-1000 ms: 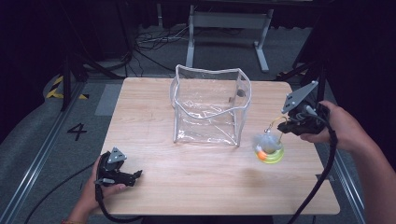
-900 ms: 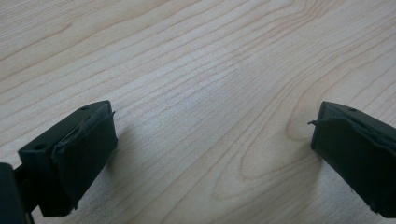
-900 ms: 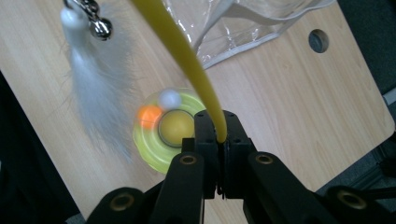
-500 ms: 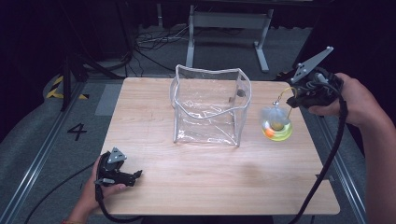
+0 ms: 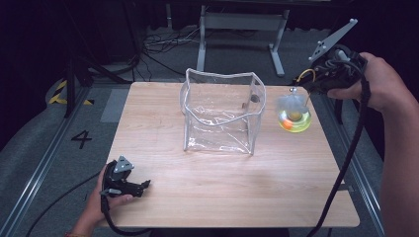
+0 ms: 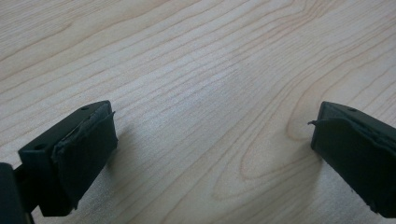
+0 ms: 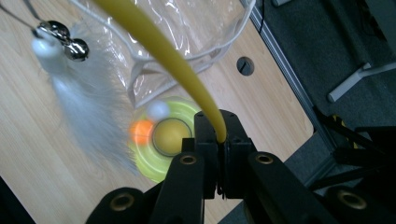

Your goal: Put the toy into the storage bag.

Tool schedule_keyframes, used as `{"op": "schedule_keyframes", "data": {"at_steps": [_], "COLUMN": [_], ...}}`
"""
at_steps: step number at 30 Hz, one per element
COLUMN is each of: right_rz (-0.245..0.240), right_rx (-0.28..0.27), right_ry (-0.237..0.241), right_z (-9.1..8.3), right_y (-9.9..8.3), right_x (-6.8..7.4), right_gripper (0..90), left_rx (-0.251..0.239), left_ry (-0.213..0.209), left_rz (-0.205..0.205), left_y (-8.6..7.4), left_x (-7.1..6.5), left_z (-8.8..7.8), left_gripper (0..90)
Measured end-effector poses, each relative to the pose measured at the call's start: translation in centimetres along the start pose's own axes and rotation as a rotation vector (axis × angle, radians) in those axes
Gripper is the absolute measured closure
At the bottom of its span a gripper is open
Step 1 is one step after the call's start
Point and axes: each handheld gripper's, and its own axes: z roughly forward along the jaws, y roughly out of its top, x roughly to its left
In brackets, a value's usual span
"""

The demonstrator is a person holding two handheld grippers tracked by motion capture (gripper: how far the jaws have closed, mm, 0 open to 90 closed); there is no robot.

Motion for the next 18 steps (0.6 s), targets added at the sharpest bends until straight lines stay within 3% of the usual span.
{"op": "schedule_keyframes", "data": {"at_steps": [18], "right_rz": [-0.017], "right_rx": [-0.043], "right_ry": [-0.017], "right_z": [-1.3], "right_y": [5.7], "right_x": [-0.8], "right_gripper": [87.7], "left_rx": [0.0], "left_ry": [0.0], "left_rz": [0.0], "left_y": [0.0], "left_x": [0.0], "left_z": [0.0], "left_gripper": [0.5]}}
